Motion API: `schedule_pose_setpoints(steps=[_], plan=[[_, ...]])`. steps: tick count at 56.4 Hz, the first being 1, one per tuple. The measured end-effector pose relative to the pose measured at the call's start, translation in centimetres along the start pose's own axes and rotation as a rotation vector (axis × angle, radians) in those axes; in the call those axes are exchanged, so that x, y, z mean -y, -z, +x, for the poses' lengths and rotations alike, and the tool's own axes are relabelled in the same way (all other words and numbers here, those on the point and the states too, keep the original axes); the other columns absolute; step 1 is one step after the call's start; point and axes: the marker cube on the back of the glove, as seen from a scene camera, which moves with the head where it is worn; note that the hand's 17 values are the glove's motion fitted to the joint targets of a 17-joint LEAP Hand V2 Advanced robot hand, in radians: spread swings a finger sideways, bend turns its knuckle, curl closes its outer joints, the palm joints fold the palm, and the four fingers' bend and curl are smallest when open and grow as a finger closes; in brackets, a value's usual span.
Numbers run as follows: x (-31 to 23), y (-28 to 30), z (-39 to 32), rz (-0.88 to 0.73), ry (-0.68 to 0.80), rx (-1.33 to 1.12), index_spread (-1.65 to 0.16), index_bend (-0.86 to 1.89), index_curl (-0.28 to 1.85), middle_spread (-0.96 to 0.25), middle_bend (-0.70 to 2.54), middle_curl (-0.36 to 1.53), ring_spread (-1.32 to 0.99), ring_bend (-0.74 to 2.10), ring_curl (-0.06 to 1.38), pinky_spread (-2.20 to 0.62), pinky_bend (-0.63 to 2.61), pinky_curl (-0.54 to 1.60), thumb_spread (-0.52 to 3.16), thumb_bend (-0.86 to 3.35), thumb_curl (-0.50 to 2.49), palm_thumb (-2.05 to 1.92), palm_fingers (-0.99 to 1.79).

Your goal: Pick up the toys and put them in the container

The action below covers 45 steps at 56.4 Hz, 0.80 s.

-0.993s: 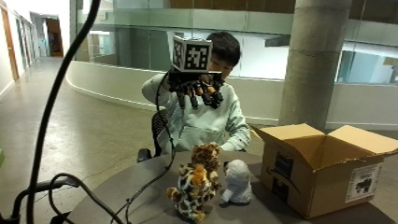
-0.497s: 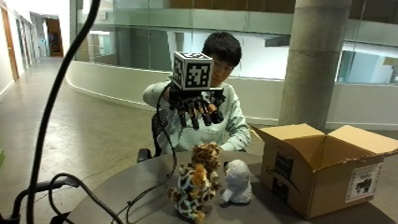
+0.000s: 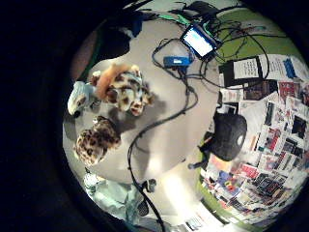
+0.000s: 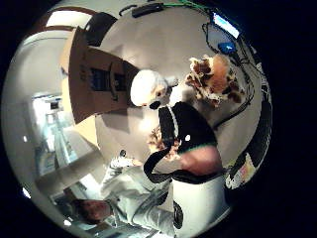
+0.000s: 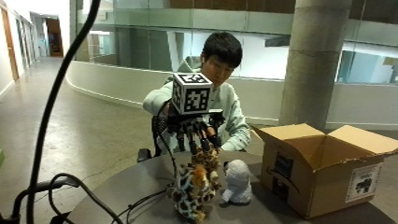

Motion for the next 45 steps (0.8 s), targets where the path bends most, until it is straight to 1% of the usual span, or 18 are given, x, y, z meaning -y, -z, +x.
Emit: schedule_pose_setpoints(steps=[28, 40, 45], plan=[[2.9, -5.2, 0.7, 0.049, -0.037, 0.004, -0.27, 0.12, 0.24, -0.01, 0.17, 0.27, -0.12, 0.45, 0.29, -0.03, 0.87, 0.35, 1.5, 0.03, 0.29, 0.13, -0.11], [3.9, -7.7, 1.1, 0.012, -0.055, -0.002, -0.26, 0.11, 0.22, -0.01, 0.16, 0.27, -0.1, 0.42, 0.29, -0.02, 0.9, 0.36, 1.48, 0.03, 0.31, 0.19, -0.13], [4.5, -8.7, 1.4, -0.002, -0.057, -0.012, -0.28, 0.16, 0.23, -0.01, 0.13, 0.26, -0.08, 0.47, 0.31, -0.01, 0.92, 0.36, 1.47, 0.05, 0.33, 0.24, -0.06]])
